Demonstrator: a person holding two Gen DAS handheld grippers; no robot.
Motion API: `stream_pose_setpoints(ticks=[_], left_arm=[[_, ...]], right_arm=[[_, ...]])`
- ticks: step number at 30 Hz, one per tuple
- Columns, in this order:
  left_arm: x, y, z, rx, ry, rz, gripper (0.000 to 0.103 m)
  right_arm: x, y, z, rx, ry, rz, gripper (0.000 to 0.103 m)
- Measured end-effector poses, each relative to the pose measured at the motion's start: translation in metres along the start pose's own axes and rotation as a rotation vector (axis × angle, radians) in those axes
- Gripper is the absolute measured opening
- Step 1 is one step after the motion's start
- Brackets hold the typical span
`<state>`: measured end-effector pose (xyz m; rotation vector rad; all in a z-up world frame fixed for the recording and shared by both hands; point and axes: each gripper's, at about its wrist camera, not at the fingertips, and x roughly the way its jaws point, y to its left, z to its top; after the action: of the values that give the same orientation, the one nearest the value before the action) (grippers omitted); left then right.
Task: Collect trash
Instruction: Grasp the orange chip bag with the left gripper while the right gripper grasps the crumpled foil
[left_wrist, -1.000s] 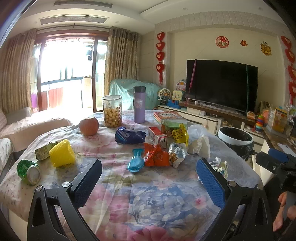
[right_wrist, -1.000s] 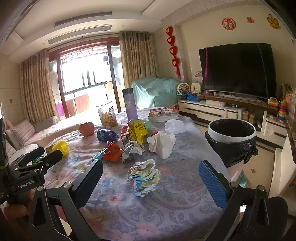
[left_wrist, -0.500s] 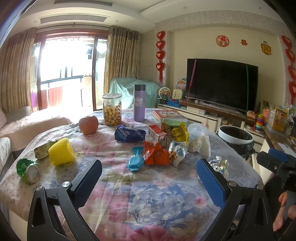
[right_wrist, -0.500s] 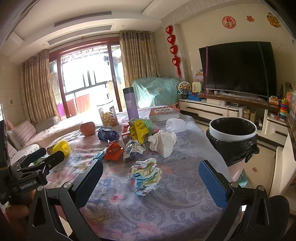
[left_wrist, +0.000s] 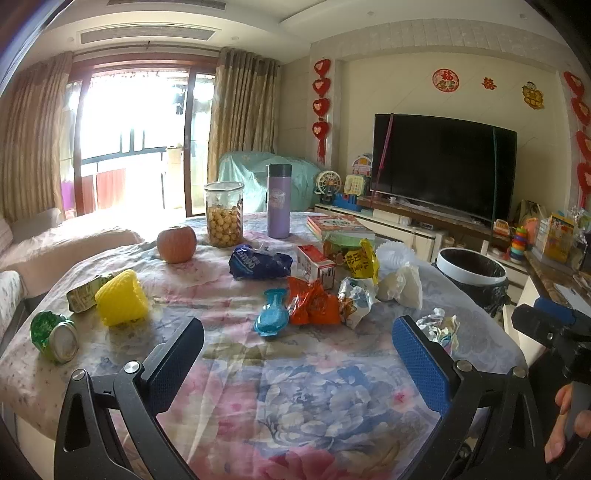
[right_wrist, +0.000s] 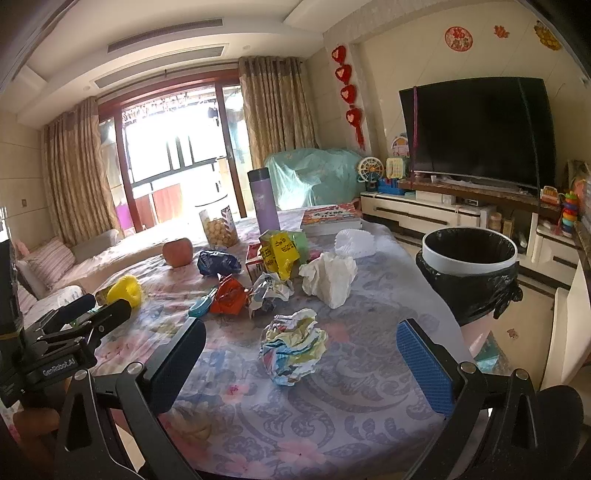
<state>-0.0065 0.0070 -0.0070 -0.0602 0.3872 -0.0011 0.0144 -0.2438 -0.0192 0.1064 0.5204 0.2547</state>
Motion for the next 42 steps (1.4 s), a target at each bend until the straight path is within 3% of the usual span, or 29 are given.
stream_pose_setpoints(ticks=[17,33,37,42], left_arm=[[0.029,0.01,0.003,-0.018,0.074,-0.004,0.102],[0.11,0.021,0.011,-0.019,0.229,-0.006,0.094],[0.131,0.015,0.017,0.009,0.246,-0.024,0.093],[0.161,0.01,0.024,0.018,0.279,-0.051,0.086]], right_arm=[[0.017,-0.005,-0.004,0.024,0.069,0.043,0.103],[0.069,-0.018,-0.018,0.095,0.226,0.091,0.102],[0.081,-0.018,-0.02,0.102,0.259,0.111,0.096],[0.095,-0.019,-0.024,0.111,0.3,0.14,0.076]])
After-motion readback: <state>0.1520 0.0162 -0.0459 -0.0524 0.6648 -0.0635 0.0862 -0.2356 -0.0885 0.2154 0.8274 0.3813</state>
